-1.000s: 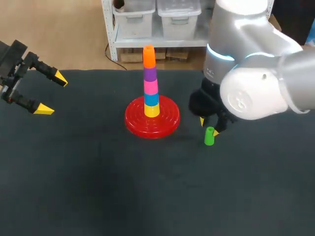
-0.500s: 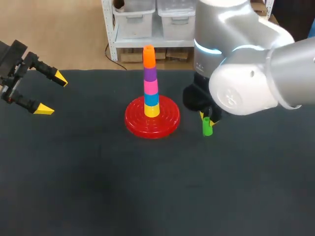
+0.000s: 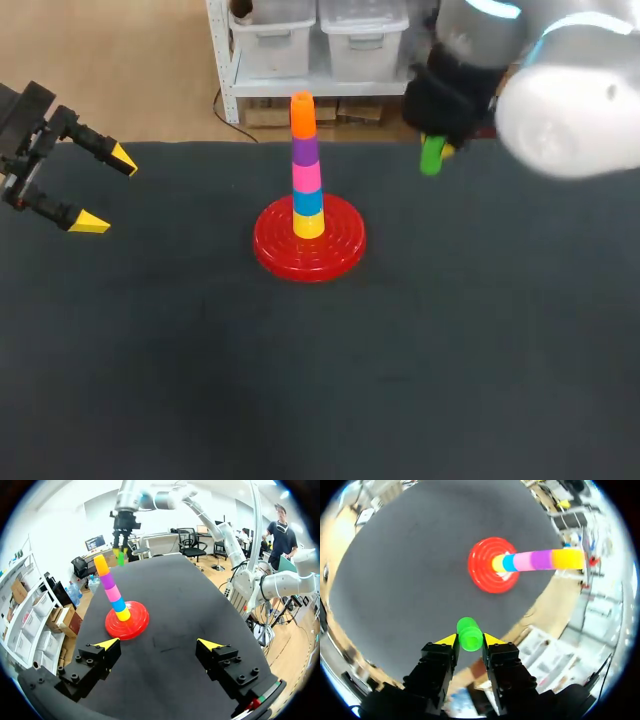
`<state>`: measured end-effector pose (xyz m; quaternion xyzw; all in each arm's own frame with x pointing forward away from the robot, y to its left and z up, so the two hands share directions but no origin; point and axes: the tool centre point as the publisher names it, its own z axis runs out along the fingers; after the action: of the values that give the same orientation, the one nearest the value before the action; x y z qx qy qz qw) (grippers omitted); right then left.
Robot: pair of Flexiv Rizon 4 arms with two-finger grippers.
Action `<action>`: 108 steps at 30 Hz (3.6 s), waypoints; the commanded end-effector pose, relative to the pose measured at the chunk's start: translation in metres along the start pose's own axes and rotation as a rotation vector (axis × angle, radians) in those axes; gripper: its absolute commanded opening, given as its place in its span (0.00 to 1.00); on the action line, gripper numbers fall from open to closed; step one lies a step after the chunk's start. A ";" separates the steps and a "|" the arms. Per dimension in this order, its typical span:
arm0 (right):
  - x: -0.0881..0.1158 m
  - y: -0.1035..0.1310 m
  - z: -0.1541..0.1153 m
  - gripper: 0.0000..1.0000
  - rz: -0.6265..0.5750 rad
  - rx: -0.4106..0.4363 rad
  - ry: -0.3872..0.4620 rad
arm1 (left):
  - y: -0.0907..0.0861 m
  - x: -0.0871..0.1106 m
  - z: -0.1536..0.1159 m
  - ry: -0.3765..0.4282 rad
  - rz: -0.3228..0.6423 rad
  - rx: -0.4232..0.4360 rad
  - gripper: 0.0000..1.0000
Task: Pick up and stack the cylinders on the red base in this order: pink,purple,orange,green
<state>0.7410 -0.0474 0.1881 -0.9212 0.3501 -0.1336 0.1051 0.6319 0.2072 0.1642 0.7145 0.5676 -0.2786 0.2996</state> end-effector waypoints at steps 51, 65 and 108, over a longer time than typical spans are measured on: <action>-0.098 -0.166 -0.064 0.00 -1.008 -0.090 -0.279 | 0.000 0.001 0.000 0.000 0.002 -0.001 1.00; -0.097 -0.168 -0.052 0.00 -0.991 -0.097 -0.278 | 0.000 0.001 0.000 0.000 0.002 -0.001 1.00; -0.075 -0.189 -0.038 0.00 -0.918 -0.101 -0.419 | 0.000 0.001 0.000 0.000 0.002 -0.001 1.00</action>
<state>0.7818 0.1310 0.2658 -0.9908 -0.1076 -0.0406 0.0720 0.6319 0.2072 0.1642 0.7145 0.5676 -0.2786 0.2996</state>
